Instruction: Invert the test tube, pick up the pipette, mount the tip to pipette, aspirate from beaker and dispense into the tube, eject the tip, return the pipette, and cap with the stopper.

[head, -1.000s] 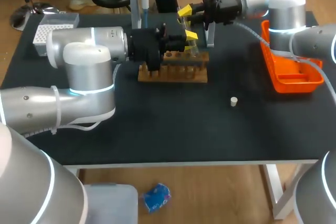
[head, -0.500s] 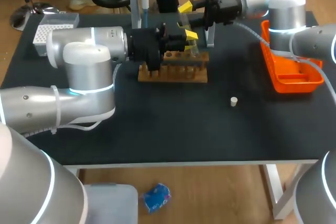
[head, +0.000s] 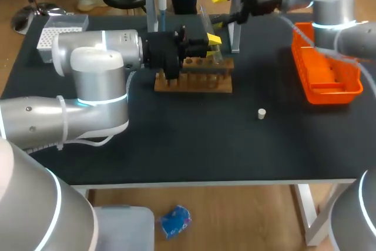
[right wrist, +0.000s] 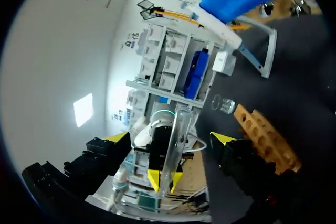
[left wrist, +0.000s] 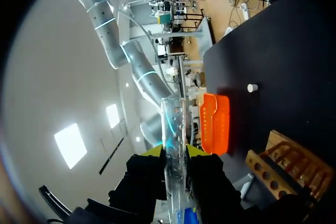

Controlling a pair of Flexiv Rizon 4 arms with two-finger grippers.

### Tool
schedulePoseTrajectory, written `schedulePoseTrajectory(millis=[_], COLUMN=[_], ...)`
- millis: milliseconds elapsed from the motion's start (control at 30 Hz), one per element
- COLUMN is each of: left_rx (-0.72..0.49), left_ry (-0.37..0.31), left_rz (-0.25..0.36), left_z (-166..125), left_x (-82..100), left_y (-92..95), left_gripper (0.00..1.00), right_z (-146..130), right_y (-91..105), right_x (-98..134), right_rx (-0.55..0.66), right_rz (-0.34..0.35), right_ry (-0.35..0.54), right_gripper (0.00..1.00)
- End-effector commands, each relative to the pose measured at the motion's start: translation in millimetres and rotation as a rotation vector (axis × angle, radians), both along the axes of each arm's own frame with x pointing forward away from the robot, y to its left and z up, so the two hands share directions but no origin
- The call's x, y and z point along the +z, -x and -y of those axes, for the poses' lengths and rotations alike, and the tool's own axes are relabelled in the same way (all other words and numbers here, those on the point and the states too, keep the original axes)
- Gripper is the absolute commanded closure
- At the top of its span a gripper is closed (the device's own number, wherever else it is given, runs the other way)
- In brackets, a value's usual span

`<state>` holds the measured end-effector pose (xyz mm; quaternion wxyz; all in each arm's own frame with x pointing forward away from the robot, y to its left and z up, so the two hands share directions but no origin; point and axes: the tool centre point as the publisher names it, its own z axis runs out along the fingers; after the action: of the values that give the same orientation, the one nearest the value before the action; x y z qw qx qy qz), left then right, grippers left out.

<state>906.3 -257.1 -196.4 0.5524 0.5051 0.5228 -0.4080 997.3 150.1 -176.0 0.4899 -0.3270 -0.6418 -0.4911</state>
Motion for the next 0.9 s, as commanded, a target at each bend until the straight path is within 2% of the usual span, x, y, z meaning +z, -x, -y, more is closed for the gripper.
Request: schedulePoseTrajectory(millis=[33,100,667,767,833,900], left_rx=[-0.005,-0.005,-0.005,-0.005,-0.005,-0.005], left_ry=[0.0,0.0,0.0,0.0,0.0,0.0], left_rz=[0.002,0.002,0.002,0.002,0.002,0.002], left_z=[0,0,0,0,0,0], left_x=[-0.1,-0.1,-0.1,-0.1,-0.1,-0.1], left_y=[-1.0,-1.0,-1.0,-1.0,-1.0,-1.0], left_gripper=[1.0,1.0,1.0,1.0,1.0,1.0], right_z=[30,36,36,48,61,72], right_y=[20.2,26.0,26.0,19.6,17.5,17.2], right_x=[10,3,3,-25,-41,-51], right_rx=[-0.049,-0.039,-0.039,-0.077,-0.104,-0.121], right_rz=[0.497,0.709,0.709,0.839,0.871,0.94], right_ry=[0.099,0.174,0.174,0.223,0.228,0.237], right_gripper=[0.0,0.0,0.0,0.0,0.0,0.0])
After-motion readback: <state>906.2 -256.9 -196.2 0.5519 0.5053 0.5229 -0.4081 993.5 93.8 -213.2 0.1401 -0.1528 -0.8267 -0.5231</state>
